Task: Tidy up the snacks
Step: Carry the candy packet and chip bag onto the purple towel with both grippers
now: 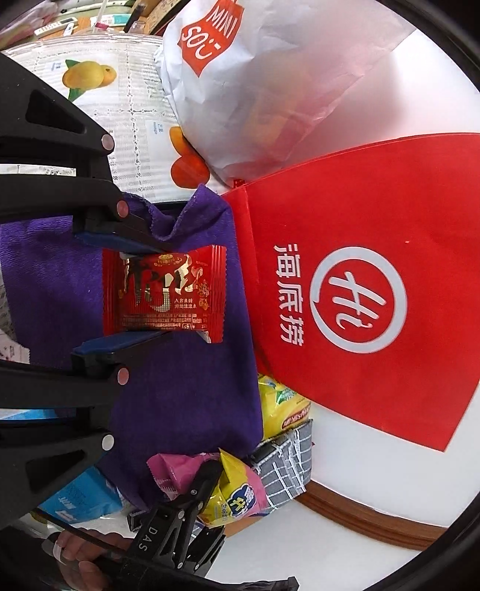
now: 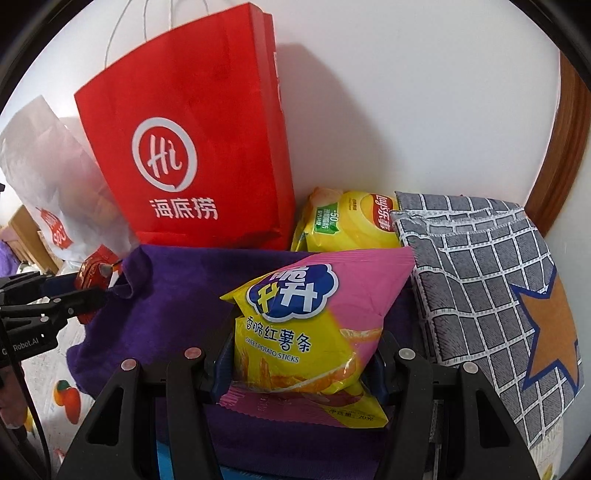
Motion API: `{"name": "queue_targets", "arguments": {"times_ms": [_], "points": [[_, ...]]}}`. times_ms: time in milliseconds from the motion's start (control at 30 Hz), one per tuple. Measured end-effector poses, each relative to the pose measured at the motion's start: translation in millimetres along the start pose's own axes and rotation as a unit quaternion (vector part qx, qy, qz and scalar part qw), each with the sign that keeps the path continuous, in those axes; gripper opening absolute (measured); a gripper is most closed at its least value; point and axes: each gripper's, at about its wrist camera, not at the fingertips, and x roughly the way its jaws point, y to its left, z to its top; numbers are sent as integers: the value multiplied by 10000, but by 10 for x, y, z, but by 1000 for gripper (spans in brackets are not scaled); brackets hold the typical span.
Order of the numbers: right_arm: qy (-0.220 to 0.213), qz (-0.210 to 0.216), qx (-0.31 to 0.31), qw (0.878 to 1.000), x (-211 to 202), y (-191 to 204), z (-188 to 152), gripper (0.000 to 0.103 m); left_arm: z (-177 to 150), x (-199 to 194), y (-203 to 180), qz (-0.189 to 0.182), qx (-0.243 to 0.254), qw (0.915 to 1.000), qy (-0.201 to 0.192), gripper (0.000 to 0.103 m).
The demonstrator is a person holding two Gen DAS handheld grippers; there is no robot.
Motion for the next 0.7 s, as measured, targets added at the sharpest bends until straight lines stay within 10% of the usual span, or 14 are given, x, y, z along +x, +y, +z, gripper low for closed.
{"name": "queue_targets", "arguments": {"times_ms": [700], "points": [[632, -215, -110, 9977, 313, -150, -96, 57, -114, 339, -58, 61, 126, 9992, 369, 37]]}}
